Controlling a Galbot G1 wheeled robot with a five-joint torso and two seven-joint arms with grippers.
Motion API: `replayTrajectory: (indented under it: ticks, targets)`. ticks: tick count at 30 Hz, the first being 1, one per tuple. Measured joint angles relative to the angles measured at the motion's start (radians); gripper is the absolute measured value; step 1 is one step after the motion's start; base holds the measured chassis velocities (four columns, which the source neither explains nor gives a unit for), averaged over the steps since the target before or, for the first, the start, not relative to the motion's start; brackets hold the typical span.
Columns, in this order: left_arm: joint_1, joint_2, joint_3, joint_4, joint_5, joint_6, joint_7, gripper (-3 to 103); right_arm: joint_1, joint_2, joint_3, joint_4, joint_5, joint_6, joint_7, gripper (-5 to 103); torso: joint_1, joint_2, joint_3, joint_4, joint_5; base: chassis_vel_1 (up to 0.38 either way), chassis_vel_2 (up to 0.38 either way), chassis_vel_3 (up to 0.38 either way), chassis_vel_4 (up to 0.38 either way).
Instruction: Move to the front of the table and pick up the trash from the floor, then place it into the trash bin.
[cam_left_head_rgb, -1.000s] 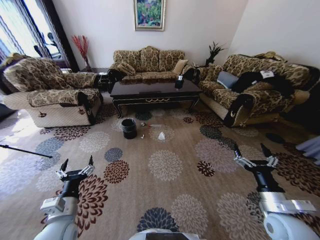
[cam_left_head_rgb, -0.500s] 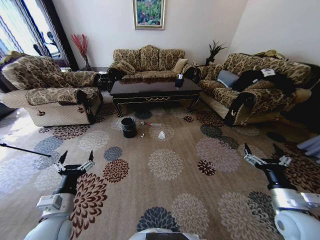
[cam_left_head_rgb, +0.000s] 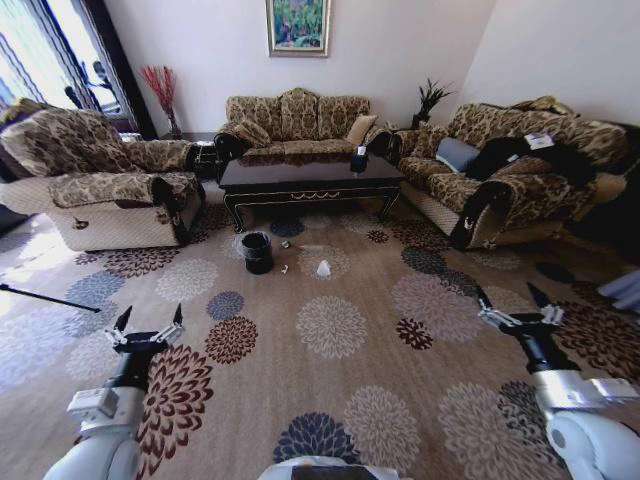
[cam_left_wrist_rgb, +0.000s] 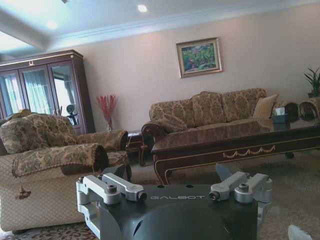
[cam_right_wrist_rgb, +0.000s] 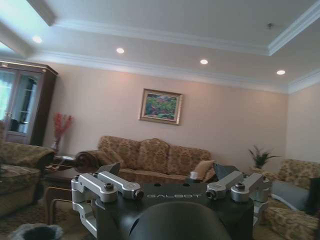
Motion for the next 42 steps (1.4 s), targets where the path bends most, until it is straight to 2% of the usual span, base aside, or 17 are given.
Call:
replayTrajectory:
  ticks: [3,6,8,13,16,24,29,37,42]
  targets:
    - [0.007,0.002,0.0,-0.001,0.002,-0.002,0.0,100,-0.019,-0.025,-0.024,0.042,0.011,-0.012,-0.013,100,-0.005,-0.011,-0.006,0.0004,0.0,0.0,0.0,0.0,0.0]
    - [0.014,0.0,0.0,-0.01,0.003,-0.005,0.0,100,-0.036,-0.05,-0.036,0.088,-0.017,-0.051,0.048,100,-0.011,-0.025,-0.014,0.0001,0.0,0.0,0.0,0.0,0.0]
    - [0.016,-0.003,0.002,-0.015,0.005,-0.006,0.0,100,-0.043,-0.06,-0.042,0.101,-0.019,-0.057,0.06,100,-0.013,-0.03,-0.017,0.0001,0.0,0.0,0.0,0.0,0.0]
    - [0.022,-0.007,0.004,-0.024,0.007,-0.006,-0.001,100,-0.078,-0.104,-0.073,0.119,-0.008,-0.055,0.065,100,-0.02,-0.047,-0.027,0.0002,0.0001,0.0,0.0,0.0,0.0]
    - [0.024,-0.009,0.006,-0.025,0.008,-0.006,-0.004,100,-0.082,-0.118,-0.078,0.114,-0.034,-0.041,0.057,100,-0.026,-0.06,-0.034,0.0002,0.0001,0.0,0.0,0.0,0.0]
    - [0.031,-0.014,0.019,-0.012,0.01,-0.006,-0.01,100,-0.075,-0.103,-0.094,0.08,-0.066,-0.014,0.056,100,-0.037,-0.087,-0.05,0.0001,0.0002,0.0,0.0,0.0,0.0]
    - [0.031,-0.014,0.02,-0.011,0.011,-0.006,-0.012,100,-0.077,-0.088,-0.114,0.073,-0.058,-0.021,0.065,100,-0.044,-0.104,-0.06,0.0002,0.0001,0.0,0.0,0.0,0.0]
    - [0.028,-0.004,-0.008,-0.089,-0.043,0.008,-0.021,100,-0.074,-0.065,-0.124,0.058,-0.061,-0.024,0.066,100,-0.057,-0.137,-0.08,0.0001,0.0002,0.0,0.0,0.0,0.0]
    - [0.031,-0.007,-0.002,-0.084,-0.039,-0.004,-0.02,100,-0.074,-0.045,-0.137,0.057,-0.044,-0.031,0.067,100,-0.066,-0.158,-0.092,0.0002,0.0001,0.0,0.0,0.0,0.0]
